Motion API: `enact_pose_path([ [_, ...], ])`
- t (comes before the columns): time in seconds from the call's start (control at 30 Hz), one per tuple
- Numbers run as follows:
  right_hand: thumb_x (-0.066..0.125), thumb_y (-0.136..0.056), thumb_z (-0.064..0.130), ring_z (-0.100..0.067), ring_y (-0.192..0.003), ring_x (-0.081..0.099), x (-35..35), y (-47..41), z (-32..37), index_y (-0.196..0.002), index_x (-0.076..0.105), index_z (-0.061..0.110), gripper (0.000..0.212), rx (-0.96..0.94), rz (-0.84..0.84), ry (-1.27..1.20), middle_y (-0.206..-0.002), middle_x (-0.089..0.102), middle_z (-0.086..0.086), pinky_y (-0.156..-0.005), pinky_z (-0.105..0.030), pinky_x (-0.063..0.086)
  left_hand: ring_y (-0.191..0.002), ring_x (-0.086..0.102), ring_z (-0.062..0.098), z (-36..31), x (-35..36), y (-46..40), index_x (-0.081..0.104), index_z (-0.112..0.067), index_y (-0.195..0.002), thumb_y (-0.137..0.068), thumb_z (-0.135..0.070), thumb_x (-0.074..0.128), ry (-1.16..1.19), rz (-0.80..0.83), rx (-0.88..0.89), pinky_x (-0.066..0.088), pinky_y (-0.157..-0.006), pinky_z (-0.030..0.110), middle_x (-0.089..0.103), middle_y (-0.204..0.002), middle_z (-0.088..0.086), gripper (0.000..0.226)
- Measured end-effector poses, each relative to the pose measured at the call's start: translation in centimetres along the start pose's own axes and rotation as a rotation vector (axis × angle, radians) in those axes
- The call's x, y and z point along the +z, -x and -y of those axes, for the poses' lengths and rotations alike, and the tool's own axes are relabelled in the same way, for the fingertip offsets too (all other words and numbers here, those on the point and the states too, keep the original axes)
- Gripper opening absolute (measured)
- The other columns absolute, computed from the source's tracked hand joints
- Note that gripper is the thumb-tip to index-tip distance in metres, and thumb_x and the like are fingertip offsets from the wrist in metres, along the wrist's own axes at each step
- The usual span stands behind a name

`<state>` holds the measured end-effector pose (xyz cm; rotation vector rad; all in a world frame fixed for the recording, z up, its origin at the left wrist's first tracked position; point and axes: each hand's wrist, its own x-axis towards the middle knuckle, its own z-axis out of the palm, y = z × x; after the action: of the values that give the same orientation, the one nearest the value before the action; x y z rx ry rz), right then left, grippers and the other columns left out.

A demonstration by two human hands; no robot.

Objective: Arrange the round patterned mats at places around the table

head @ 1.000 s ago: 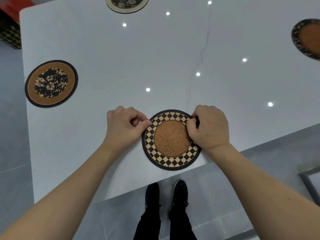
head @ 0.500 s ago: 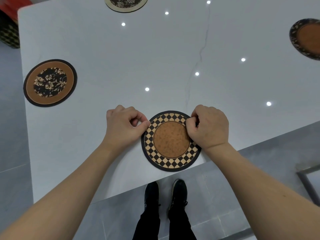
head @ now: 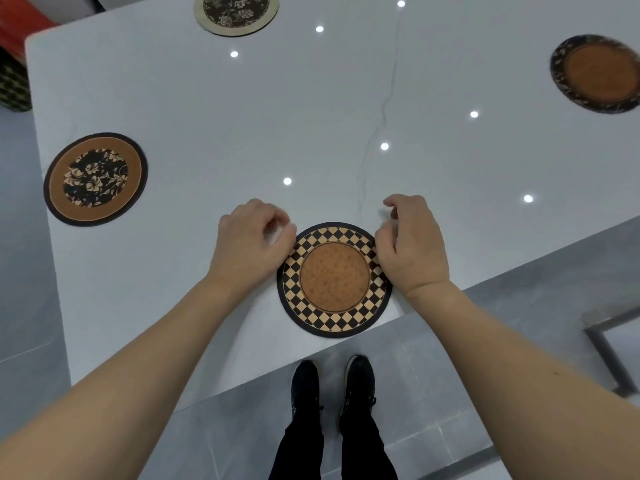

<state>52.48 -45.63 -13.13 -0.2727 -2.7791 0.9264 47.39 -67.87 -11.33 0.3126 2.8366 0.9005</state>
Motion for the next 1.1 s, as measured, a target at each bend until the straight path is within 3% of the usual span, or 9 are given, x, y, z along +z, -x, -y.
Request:
enact_pose_path([
  [0.1, 0.048, -0.090, 0.007, -0.029, -0.110, 0.054, -2.7, 0.8, -0.8, -0.128, 0.050, 0.002, 0.038, 0.063, -0.042, 0.007, -0.123, 0.056, -0.015, -0.096, -0.043, 0.044, -0.113, 0.055, 0.025, -2.7, 0.2, -1.8, 0.062, -0.008, -0.121, -0.097, -0.027, 0.049, -0.108, 0.023, 0.157, 0.042, -0.101, 0.041, 0.060, -0.122, 0.009, 0.034],
  [0.23, 0.044, -0.096, 0.009, -0.029, -0.130, 0.045, -7.8, 2.5, -2.5, -0.136, 0.045, -0.001, 0.041, 0.188, -0.159, 0.015, -0.138, 0.050, -0.016, -0.111, -0.039, 0.033, -0.136, 0.041, 0.031, -8.3, 1.5, -3.3, 0.047, 0.001, -0.139, -0.101, -0.026, 0.042, -0.210, 0.128, 0.345, 0.031, -0.115, 0.038, 0.046, -0.145, 0.018, 0.046],
  [0.43, 0.044, -0.096, 0.011, -0.029, -0.138, 0.036, -17.7, 7.2, -6.1, -0.141, 0.039, -0.001, 0.047, 0.383, -0.307, 0.100, -0.147, 0.041, -0.016, -0.116, -0.044, 0.026, -0.134, 0.042, 0.045, -20.9, 5.1, -3.3, 0.044, 0.010, -0.137, -0.099, -0.023, 0.046, -0.351, 0.213, 0.780, 0.030, -0.115, 0.052, 0.045, -0.144, 0.029, 0.051],
  [0.7, 0.043, -0.097, 0.016, -0.024, -0.144, 0.026, -31.3, 16.9, -11.5, -0.146, 0.032, 0.002, 0.052, 0.655, -0.445, 0.249, -0.154, 0.031, -0.013, -0.120, -0.040, 0.015, -0.140, 0.035, 0.039, -41.2, 12.2, 2.3, 0.041, 0.006, -0.141, -0.100, -0.030, 0.042, -0.356, 0.315, 1.159, 0.020, -0.119, 0.049, 0.039, -0.150, 0.023, 0.055],
  [0.87, 0.040, -0.097, 0.020, -0.021, -0.146, 0.020, -38.3, 21.5, -14.8, -0.147, 0.029, 0.004, 0.054, 0.759, -0.466, 0.259, -0.156, 0.027, -0.012, -0.120, -0.040, 0.015, -0.143, 0.031, 0.036, -50.7, 15.4, 6.1, 0.037, 0.004, -0.144, -0.101, -0.035, 0.039, -0.355, 0.346, 1.297, 0.017, -0.120, 0.047, 0.036, -0.152, 0.022, 0.058],
  [1.1, 0.039, -0.098, 0.020, -0.021, -0.146, 0.019, -45.9, 24.2, -19.5, -0.147, 0.029, 0.005, 0.053, 0.832, -0.560, 0.220, -0.157, 0.025, -0.011, -0.121, -0.036, 0.014, -0.143, 0.030, 0.036, -59.5, 18.6, 7.6, 0.035, 0.003, -0.145, -0.102, -0.035, 0.037, -0.362, 0.364, 1.344, 0.018, -0.119, 0.046, 0.035, -0.152, 0.022, 0.057],
])
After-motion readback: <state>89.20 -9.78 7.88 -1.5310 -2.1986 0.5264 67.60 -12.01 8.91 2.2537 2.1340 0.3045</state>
